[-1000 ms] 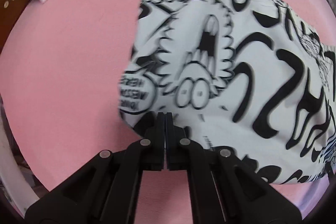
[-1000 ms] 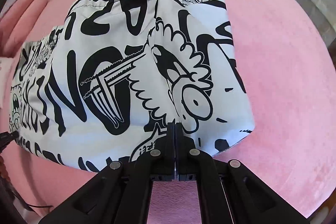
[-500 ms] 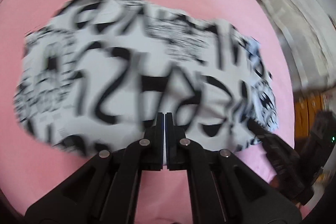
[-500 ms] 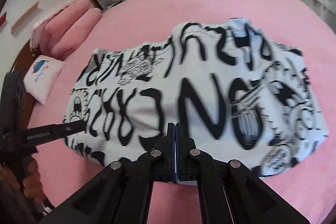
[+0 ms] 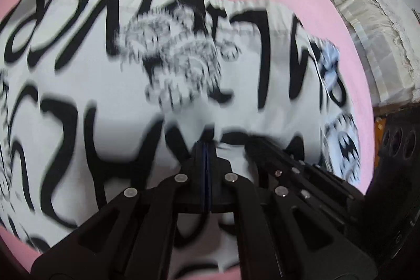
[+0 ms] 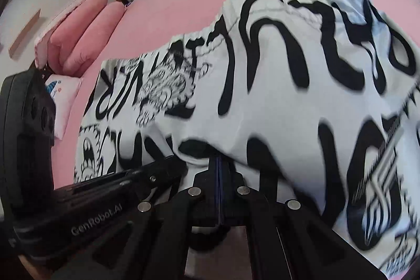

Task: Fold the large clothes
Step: 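Press and smooth the folded jacket flat with both tools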

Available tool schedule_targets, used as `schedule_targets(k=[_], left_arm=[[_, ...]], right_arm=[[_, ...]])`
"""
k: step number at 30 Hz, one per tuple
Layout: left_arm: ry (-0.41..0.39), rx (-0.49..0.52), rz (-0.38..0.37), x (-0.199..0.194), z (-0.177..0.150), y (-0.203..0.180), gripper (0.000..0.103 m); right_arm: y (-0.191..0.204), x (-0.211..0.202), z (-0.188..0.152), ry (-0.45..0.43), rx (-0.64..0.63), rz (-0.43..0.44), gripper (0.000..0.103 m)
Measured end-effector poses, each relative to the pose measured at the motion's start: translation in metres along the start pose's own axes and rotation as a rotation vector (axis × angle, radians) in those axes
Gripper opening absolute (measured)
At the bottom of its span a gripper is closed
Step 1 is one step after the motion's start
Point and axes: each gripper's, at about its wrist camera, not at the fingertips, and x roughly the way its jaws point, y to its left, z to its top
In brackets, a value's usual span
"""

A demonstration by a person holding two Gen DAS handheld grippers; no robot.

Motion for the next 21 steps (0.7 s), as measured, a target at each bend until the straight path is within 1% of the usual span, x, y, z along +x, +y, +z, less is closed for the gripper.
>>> schedule_targets(k=[1, 3, 6, 7, 8, 10, 11, 12, 14, 15, 16, 17, 18, 19, 20, 21], left_arm=[[-0.012, -0.010, 0.006, 0.002, 0.005, 0.002, 0.001], [-0.041, -0.062, 0.015, 0.005, 0.020, 0.010, 0.001], [-0.075, -0.160, 0.008, 0.005, 0.037, 0.029, 0.001], [-0.098, -0.185, 0.030, 0.004, 0.042, 0.036, 0.001], [-0.120, -0.197, 0.071, 0.002, 0.046, 0.043, 0.001], [-0.144, -0.217, 0.179, -0.001, 0.053, 0.060, 0.001], [-0.153, -0.242, 0.200, -0.003, 0.055, 0.072, 0.001], [-0.163, -0.273, 0.205, -0.006, 0.056, 0.085, 0.001], [-0.176, -0.311, 0.243, -0.011, 0.057, 0.105, 0.001], [-0.187, -0.318, 0.271, -0.015, 0.056, 0.116, 0.001], [-0.196, -0.321, 0.306, -0.019, 0.055, 0.125, 0.001], [-0.197, -0.324, 0.357, -0.023, 0.052, 0.135, 0.001], [-0.189, -0.327, 0.392, -0.026, 0.048, 0.143, 0.001], [-0.180, -0.335, 0.429, -0.029, 0.043, 0.153, 0.001], [-0.178, -0.350, 0.439, -0.032, 0.037, 0.164, 0.001], [-0.180, -0.366, 0.427, -0.035, 0.030, 0.173, 0.001]], right_arm=[[-0.001, 0.002, 0.006, -0.005, -0.023, -0.012, 0.000], [-0.006, 0.007, 0.020, -0.029, -0.071, -0.031, 0.000], [-0.021, 0.006, 0.042, -0.055, -0.088, -0.054, 0.000], [-0.027, 0.004, 0.048, -0.064, -0.086, -0.063, 0.000], [-0.034, 0.002, 0.054, -0.071, -0.082, -0.082, 0.000], [-0.055, -0.007, 0.065, -0.073, -0.084, -0.097, 0.000], [-0.062, -0.011, 0.067, -0.076, -0.095, -0.120, 0.000], [-0.071, -0.015, 0.069, -0.073, -0.116, -0.139, 0.000], [-0.089, -0.023, 0.072, -0.053, -0.117, -0.120, 0.000], [-0.096, -0.026, 0.073, -0.055, -0.119, -0.142, 0.000], [-0.103, -0.029, 0.073, -0.067, -0.129, -0.209, 0.000], [-0.111, -0.032, 0.074, -0.077, -0.126, -0.303, 0.000], [-0.129, -0.037, 0.076, -0.086, -0.095, -0.384, 0.000], [-0.152, -0.042, 0.077, -0.090, -0.029, -0.372, 0.000], [-0.165, -0.046, 0.078, -0.092, 0.012, -0.342, 0.000], [-0.179, -0.052, 0.078, -0.102, 0.054, -0.330, 0.000]])
